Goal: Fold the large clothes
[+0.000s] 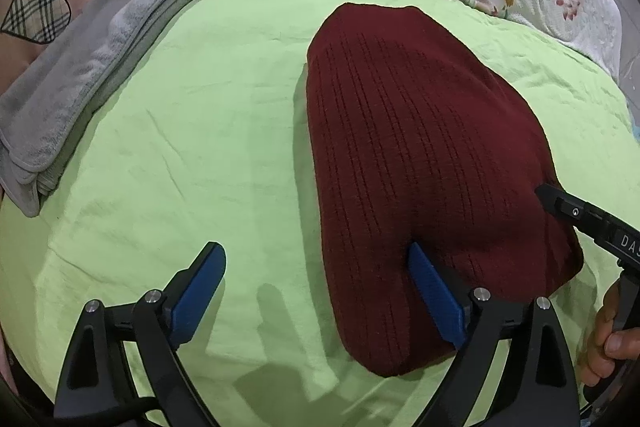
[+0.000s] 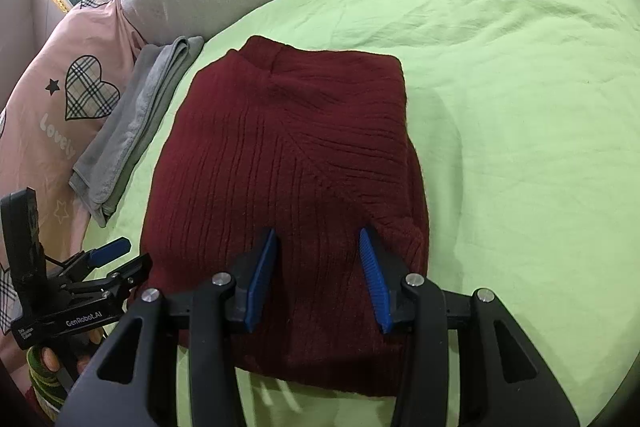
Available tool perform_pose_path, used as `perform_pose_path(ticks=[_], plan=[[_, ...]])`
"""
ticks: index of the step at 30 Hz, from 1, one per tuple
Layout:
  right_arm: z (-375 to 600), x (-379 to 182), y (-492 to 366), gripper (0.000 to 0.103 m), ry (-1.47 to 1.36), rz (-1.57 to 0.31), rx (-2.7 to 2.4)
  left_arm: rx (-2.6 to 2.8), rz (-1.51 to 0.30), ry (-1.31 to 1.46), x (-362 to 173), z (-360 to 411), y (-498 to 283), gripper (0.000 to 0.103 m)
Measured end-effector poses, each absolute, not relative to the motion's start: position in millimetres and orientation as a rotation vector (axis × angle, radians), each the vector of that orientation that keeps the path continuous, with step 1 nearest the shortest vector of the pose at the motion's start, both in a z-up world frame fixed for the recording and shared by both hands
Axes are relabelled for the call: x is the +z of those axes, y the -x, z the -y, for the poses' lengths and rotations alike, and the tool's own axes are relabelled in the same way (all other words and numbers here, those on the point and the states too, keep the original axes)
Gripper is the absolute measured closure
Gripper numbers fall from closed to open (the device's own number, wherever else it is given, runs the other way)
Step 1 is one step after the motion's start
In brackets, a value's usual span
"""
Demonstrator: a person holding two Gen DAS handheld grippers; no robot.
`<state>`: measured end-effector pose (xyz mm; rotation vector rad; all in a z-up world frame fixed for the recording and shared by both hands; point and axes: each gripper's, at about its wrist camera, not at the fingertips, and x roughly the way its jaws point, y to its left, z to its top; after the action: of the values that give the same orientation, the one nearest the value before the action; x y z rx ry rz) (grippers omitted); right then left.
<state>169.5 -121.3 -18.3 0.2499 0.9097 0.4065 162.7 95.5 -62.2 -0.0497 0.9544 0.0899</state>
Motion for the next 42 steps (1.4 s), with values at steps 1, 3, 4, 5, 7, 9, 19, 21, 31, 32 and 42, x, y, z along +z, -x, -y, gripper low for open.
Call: perform_pose_path(ticks=[1, 3, 4, 5, 7, 9, 19, 21, 31, 32, 42], plan=[[121.8, -18.0, -168.9, 0.059, -0.249, -0.911, 0.405, 0.087, -0.957, 0.061, -63.3, -97.8, -163.1, 0.009], [122.7, -17.3, -166.0, 0.059, -0.247, -0.916, 0.4, 0.081, -0.962, 0.084, -65.1, -101.0, -163.2, 0.009], [123.1, -17.5, -164.3, 0.058, -0.247, -0.919, 0.398, 0.081, -0.963, 0.086, -65.8, -101.6, -162.6, 0.009], [124.0, -18.2, -161.4, 0.058, -0.25, -0.923, 0.395, 0.081, -0.963, 0.088, -66.0, -102.0, -161.7, 0.009], [125.8, -16.9, -158.8, 0.058, -0.257, -0.926, 0.396, 0.072, -0.953, 0.107, -61.3, -105.1, -159.2, 0.01], [126.5, -7.5, -157.3, 0.058, -0.254, -0.909, 0.398, 0.036, -0.932, 0.152, -51.7, -111.5, -158.4, 0.018], [97.8, 26.2, -194.7, 0.056, -0.244, -0.839, 0.454, 0.068, -0.947, 0.199, -55.6, -122.2, -187.9, 0.02], [81.1, 25.5, -206.7, 0.056, -0.224, -0.846, 0.495, 0.056, -0.945, 0.216, -58.1, -126.1, -188.4, 0.018], [41.6, 42.4, -301.1, 0.055, -0.161, -0.861, 0.495, 0.014, -0.966, 0.263, -66.4, -135.1, -192.8, 0.015], [40.7, 43.0, -314.2, 0.055, -0.15, -0.866, 0.481, 0.015, -0.967, 0.262, -66.7, -134.8, -193.0, 0.015], [33.0, 37.0, -343.3, 0.097, -0.155, -0.932, 0.58, 0.008, -0.966, 0.276, -71.3, -137.8, -193.3, 0.012]])
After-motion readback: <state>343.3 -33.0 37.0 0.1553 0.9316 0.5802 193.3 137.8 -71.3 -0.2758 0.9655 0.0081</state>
